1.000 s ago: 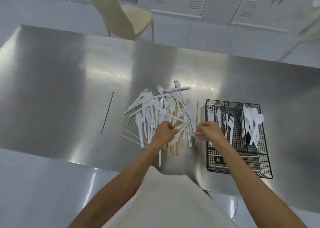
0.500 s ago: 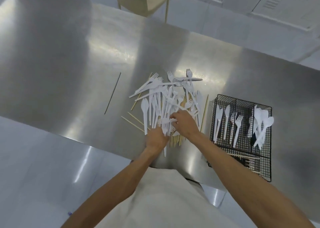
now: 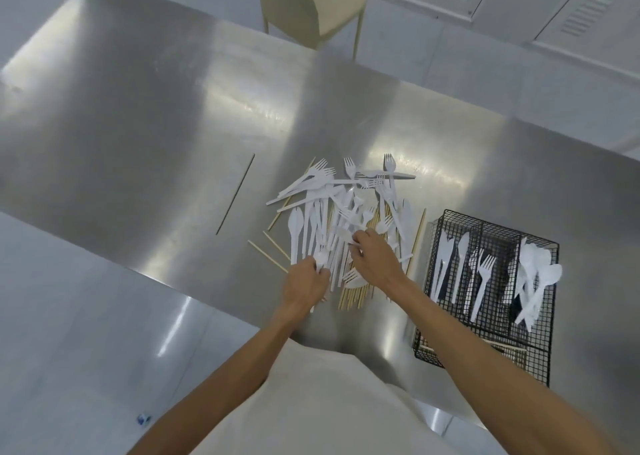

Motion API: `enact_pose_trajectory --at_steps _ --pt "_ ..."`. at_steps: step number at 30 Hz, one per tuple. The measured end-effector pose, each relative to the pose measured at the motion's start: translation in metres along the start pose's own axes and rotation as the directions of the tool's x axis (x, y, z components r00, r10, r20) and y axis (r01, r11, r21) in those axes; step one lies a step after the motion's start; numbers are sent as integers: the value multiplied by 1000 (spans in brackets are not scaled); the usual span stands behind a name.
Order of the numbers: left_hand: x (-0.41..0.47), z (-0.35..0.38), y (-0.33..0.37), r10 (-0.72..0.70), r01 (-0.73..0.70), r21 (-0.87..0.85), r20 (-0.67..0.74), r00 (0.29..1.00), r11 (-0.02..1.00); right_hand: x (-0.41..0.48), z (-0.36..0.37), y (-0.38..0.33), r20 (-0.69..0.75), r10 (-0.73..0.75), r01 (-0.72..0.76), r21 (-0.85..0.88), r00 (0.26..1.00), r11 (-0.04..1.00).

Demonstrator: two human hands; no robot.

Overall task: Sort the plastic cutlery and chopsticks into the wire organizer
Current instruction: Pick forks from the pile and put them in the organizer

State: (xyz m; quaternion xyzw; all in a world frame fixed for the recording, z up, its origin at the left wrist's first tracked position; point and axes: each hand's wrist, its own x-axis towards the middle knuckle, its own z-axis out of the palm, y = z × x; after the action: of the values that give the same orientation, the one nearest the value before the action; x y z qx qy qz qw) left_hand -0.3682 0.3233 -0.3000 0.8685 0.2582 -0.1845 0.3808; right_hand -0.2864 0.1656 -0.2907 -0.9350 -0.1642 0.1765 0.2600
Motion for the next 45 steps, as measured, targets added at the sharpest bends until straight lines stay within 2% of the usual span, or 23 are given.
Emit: enact_pose_trajectory --at_steps 3,7,13,18,24,29,31,37,41,45 --pt "14 -4 14 64 -64 -87 -8 998 994 4 -7 9 -97 87 -82 56 991 995" --pt "39 -5 49 126 -132 -171 -43 991 976 14 -12 16 -156 189 -183 53 970 982" --pt "83 -7 91 139 -143 -140 -42 989 980 26 -10 14 -68 257 -257 10 964 966" --pt "113 -4 117 164 -170 -100 -64 984 980 20 -19 19 -69 323 -322 21 944 946" --pt "125 6 132 73 -80 85 86 994 993 -6 -26 33 -24 455 -440 218 890 871" --pt "122 14 133 55 -83 216 133 990 973 -23 -29 44 -24 562 -520 346 827 781" --pt "119 16 134 53 -78 230 110 993 970 -27 -33 48 -15 580 -521 422 814 742" --pt "104 14 131 34 -42 125 66 997 991 -46 -59 69 -35 607 -488 558 794 671" --pt "85 22 136 144 -143 -14 110 983 990 -69 -74 98 -52 698 -489 676 714 550" --pt "60 51 157 232 -223 -67 175 957 973 -92 -86 131 -106 761 -548 632 640 549"
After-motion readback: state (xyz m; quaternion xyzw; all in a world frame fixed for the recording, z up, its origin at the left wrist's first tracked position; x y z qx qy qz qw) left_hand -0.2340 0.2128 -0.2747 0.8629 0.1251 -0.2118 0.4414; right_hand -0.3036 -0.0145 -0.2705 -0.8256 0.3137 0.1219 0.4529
